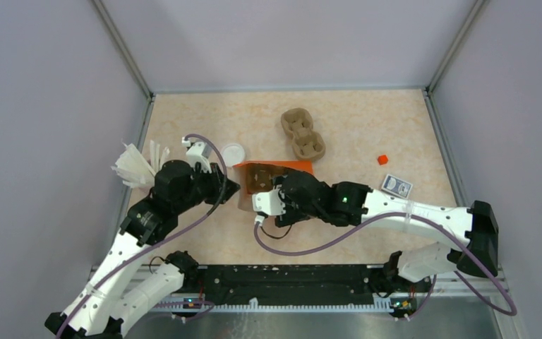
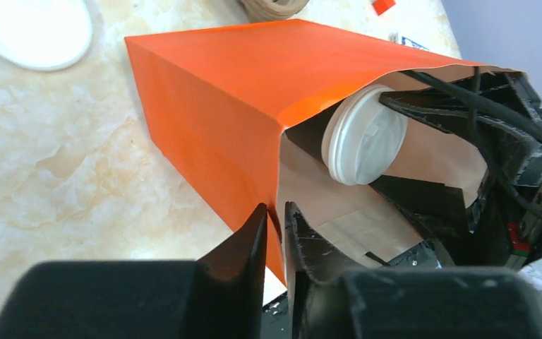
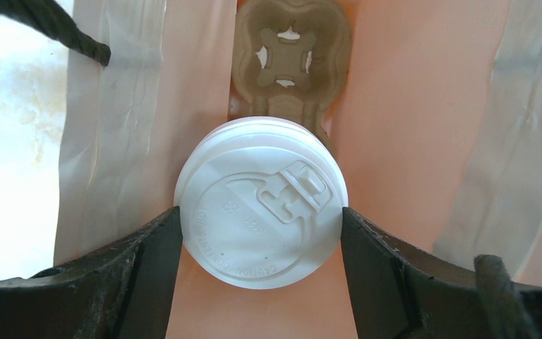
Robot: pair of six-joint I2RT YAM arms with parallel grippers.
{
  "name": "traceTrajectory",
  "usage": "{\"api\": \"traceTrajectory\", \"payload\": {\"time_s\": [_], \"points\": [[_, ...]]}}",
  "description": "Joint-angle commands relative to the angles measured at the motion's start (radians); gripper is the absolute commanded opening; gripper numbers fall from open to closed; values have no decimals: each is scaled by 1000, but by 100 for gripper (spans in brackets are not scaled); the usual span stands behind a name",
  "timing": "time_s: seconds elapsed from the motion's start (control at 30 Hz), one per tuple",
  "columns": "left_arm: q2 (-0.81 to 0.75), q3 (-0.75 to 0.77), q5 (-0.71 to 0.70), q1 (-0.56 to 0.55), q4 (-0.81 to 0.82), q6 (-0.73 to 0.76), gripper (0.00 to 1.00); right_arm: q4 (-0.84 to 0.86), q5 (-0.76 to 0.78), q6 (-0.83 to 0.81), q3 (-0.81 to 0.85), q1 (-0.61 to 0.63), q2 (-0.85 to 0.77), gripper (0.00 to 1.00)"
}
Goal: Pack the takeout coffee
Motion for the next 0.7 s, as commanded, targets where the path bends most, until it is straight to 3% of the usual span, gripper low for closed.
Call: {"api": "traceTrajectory", "payload": {"time_s": [0.0, 0.3, 0.67], "points": [[-15, -5, 70, 2, 97, 109, 14, 16, 13, -8, -16, -8, -36, 62], [-32, -69, 172, 3, 122, 205, 2, 84, 4, -67, 36, -9, 31, 63], [-66, -113, 191, 2, 139, 204, 0, 143, 21, -118, 69, -50, 75, 63]]}}
